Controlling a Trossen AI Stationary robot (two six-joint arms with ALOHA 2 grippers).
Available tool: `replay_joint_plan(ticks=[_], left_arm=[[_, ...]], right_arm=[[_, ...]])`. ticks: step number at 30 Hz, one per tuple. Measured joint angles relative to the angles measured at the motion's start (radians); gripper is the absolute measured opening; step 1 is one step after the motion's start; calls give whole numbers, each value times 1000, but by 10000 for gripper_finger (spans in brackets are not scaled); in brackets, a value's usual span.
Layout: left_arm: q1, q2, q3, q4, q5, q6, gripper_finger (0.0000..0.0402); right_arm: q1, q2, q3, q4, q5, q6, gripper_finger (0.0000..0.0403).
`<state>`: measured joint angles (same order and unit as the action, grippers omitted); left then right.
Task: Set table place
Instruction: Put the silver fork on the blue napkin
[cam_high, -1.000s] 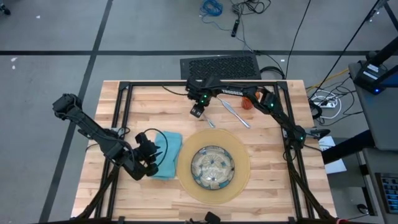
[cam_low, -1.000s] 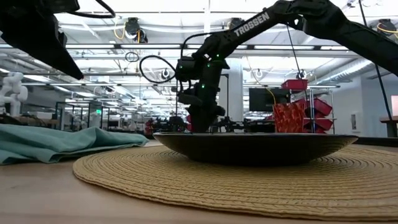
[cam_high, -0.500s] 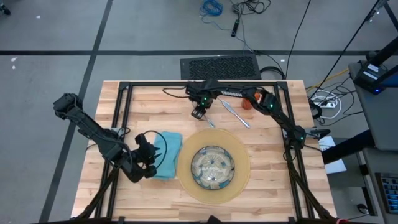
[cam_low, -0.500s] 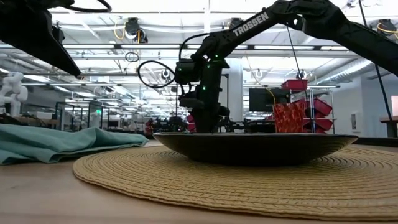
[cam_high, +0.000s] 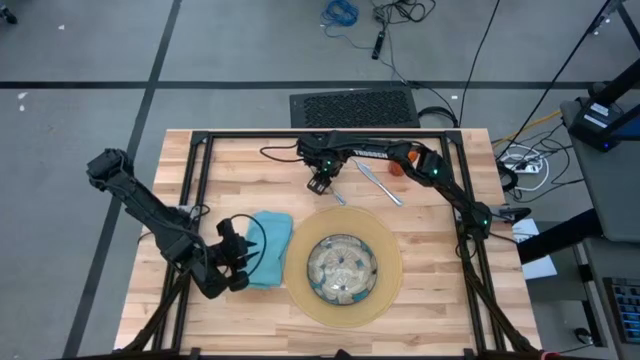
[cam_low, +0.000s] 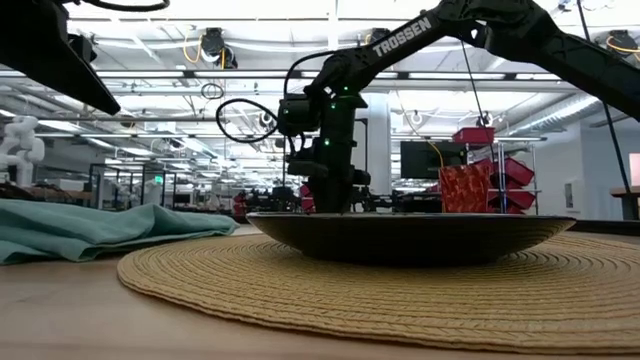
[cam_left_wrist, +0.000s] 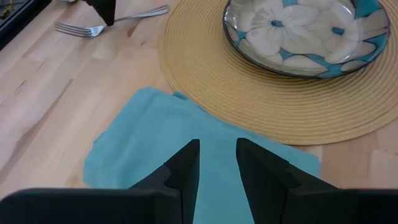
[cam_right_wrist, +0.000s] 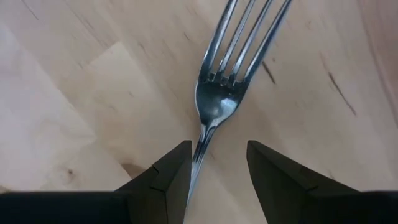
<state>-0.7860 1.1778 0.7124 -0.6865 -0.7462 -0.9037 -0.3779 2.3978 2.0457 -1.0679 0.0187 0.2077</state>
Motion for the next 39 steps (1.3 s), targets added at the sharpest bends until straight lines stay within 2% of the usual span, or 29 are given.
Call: replay_joint_plan(ticks=[12, 13, 15, 18, 20, 24, 26, 32, 39], left_arm=[[-46, 0, 0, -12, 5, -5, 96], [-47, 0, 0, -12, 5, -6, 96], [-49, 0, 0, -12, 5, -7, 96], [-55, 1, 0, -8, 5, -7, 96], [-62, 2, -1, -5, 6, -7, 96], [-73, 3, -2, -11, 8, -7, 96], [-72, 4, -2, -12, 7, -3, 96], [-72, 5, -3, -13, -12, -4, 96], [-74, 5, -3, -7, -21, -7, 96]], right_arm=[[2, 0, 0, 6, 1, 73, 146], [1, 0, -1, 7, -25, 85, 146], [-1, 10, -39, 35, -150, 142, 146], [1, 22, -100, 68, -90, 129, 145], [4, 25, -148, 120, -92, 131, 142], [13, 27, -139, 121, -61, 134, 122], [5, 28, -121, 106, -92, 111, 104], [-13, 32, -96, 68, -160, 69, 15], [12, 19, -96, 66, -169, 27, 4]])
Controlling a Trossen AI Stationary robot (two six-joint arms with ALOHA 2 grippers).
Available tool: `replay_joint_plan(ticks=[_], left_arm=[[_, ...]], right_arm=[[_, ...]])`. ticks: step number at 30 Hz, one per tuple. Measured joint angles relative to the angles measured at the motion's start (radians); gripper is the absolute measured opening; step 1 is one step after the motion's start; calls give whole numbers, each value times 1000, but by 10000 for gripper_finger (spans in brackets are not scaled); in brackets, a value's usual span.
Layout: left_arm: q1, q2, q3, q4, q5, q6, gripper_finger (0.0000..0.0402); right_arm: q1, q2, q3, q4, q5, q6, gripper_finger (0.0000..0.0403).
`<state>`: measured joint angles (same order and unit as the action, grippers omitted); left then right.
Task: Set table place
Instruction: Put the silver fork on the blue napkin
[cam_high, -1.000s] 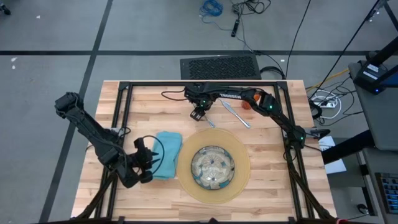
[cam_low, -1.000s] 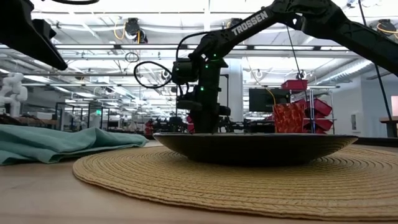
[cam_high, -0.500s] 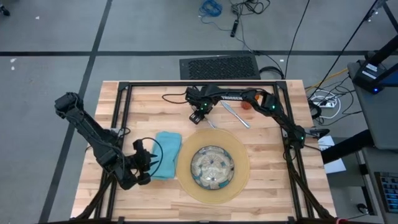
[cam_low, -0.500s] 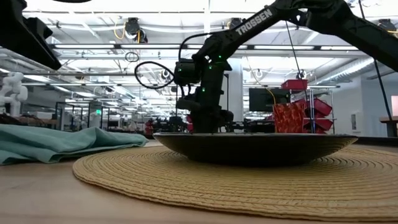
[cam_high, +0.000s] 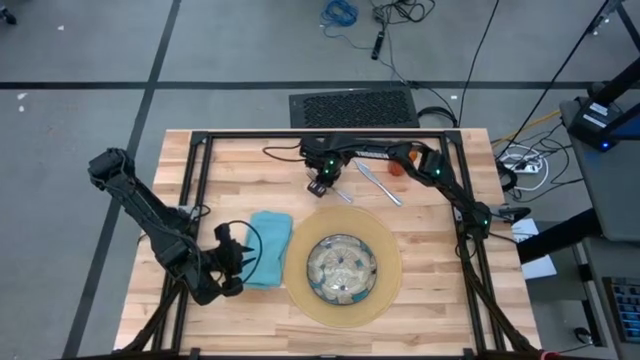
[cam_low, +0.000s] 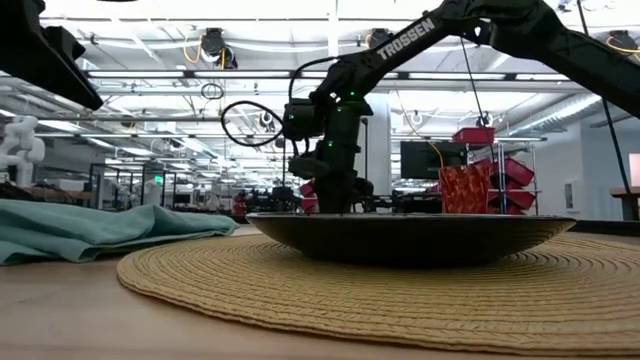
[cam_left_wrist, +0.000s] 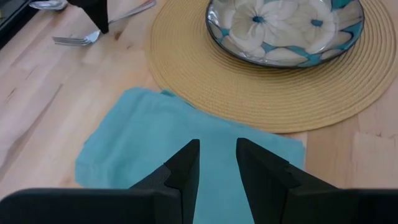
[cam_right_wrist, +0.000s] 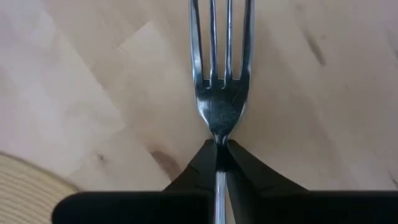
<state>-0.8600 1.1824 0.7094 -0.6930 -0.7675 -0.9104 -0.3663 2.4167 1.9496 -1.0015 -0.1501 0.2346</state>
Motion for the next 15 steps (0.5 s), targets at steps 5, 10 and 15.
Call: replay_joint_plan(ticks=[5, 10, 15], left_arm=[[0, 0, 0, 0, -4, 0, 96], [18, 0, 0, 0, -79, 1, 96], [49, 0, 0, 11, -130, 0, 96]], right_arm=[[23, -59, -11, -27, -54, -31, 2], [53, -169, 8, 171, -118, -15, 1], [49, -244, 84, 358, -143, -7, 1]])
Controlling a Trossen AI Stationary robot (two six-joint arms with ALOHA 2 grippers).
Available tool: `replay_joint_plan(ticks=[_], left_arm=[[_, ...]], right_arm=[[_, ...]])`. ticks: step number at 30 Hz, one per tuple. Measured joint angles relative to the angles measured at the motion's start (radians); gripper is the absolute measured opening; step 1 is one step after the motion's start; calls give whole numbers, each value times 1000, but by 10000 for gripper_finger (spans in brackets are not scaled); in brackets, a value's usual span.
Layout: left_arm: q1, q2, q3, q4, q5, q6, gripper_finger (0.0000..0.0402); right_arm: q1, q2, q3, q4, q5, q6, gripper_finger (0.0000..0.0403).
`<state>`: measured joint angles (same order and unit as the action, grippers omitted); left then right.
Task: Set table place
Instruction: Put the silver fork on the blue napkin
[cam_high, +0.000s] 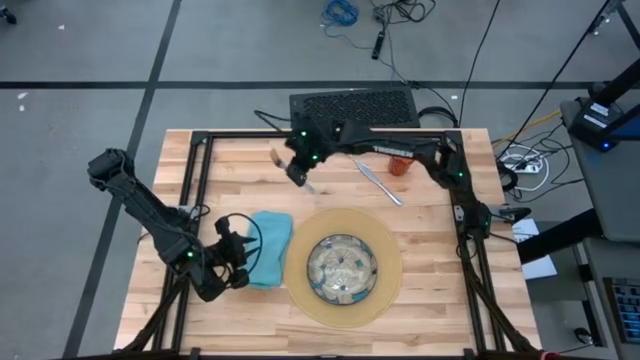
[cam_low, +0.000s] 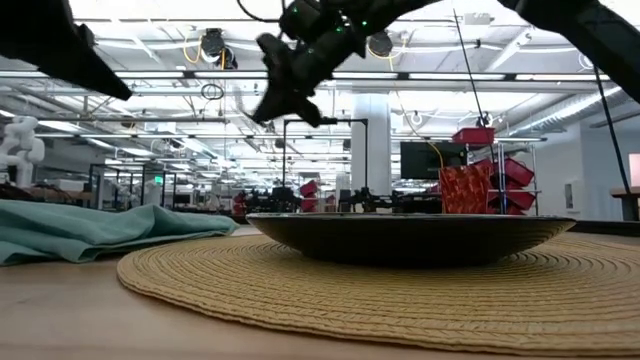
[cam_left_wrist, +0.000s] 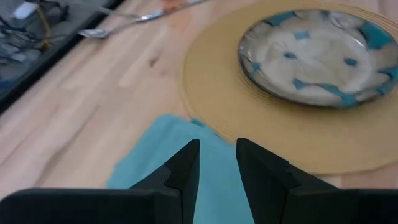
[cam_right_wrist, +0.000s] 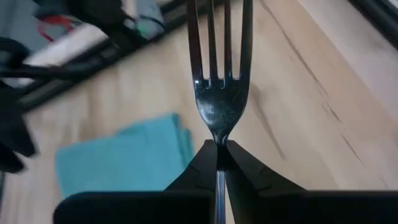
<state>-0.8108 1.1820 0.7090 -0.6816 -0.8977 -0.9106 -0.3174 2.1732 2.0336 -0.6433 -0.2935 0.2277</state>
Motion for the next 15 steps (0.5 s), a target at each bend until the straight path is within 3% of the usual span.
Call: replay_joint_plan(ticks=[3, 7, 15], left_arm=[[20, 0, 0, 9, -43, 0, 96], [45, -1, 0, 10, -178, -12, 96], [136, -1, 0, -204, -467, -278, 96]], right_arm=[[11, 4, 25, 98, -10, 12, 1], [20, -14, 52, 236, -5, 23, 0], [51, 0, 46, 340, 122, -10, 0]])
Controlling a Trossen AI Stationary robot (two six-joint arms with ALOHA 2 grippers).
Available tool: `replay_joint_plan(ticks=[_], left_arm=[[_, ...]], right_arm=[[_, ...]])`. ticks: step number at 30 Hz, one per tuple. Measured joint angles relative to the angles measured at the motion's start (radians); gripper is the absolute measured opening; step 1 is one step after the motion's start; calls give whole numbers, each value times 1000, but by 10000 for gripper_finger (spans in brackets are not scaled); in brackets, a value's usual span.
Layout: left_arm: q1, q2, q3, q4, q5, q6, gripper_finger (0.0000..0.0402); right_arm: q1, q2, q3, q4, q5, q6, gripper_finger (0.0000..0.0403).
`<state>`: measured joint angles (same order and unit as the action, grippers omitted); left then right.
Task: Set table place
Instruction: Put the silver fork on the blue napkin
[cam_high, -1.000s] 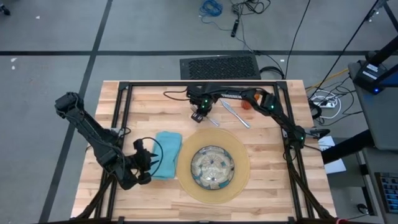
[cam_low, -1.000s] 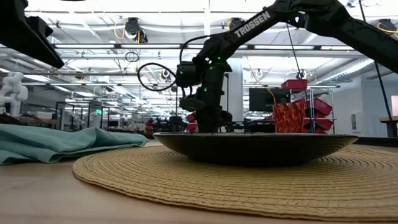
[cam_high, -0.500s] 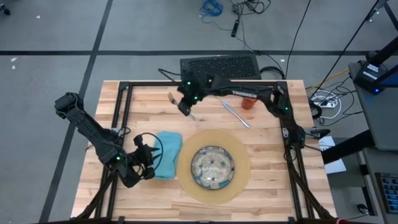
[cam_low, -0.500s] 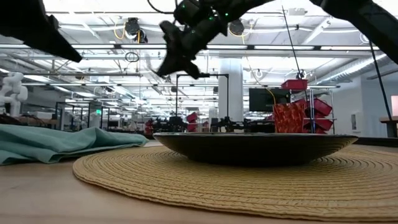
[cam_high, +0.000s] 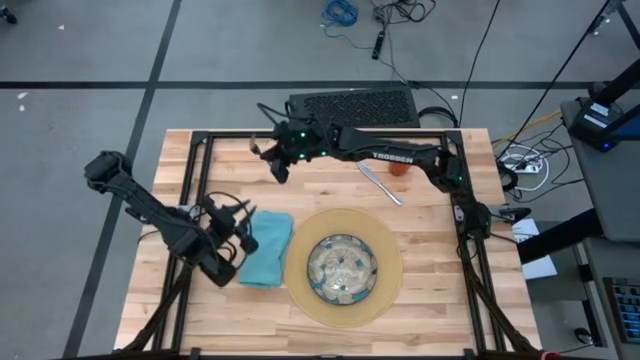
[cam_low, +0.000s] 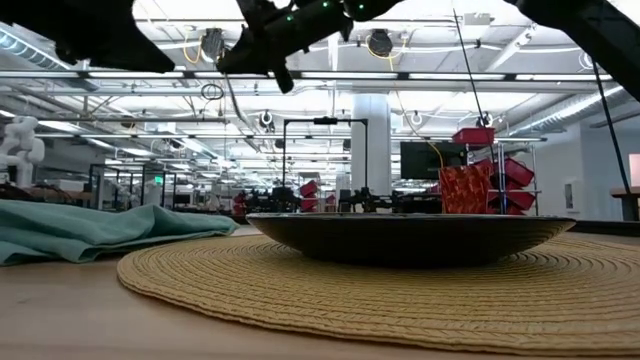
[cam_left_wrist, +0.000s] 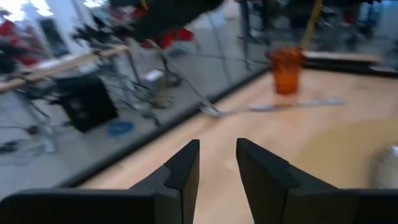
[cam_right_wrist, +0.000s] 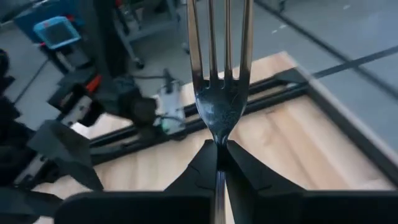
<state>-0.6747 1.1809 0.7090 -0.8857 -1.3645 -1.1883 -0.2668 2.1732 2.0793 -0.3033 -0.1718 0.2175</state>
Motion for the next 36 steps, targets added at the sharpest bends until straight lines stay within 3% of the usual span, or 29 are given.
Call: replay_joint_plan(ticks=[4, 10, 18, 22, 36], left_arm=[[63, 0, -1, -110, -41, -110, 96], [94, 0, -47, -15, -179, -120, 101], [115, -2, -159, -18, -201, -387, 134], [120, -7, -175, -14, -204, -448, 137], [63, -155, -174, -14, -208, -451, 137]], right_arm=[[7, 3, -10, -3, 47, -26, 0], [34, 12, -10, 121, 61, -54, 0], [37, 23, -10, 179, 45, -118, 0], [46, 37, -10, 239, 48, -165, 0], [45, 128, -10, 427, 43, -241, 0]])
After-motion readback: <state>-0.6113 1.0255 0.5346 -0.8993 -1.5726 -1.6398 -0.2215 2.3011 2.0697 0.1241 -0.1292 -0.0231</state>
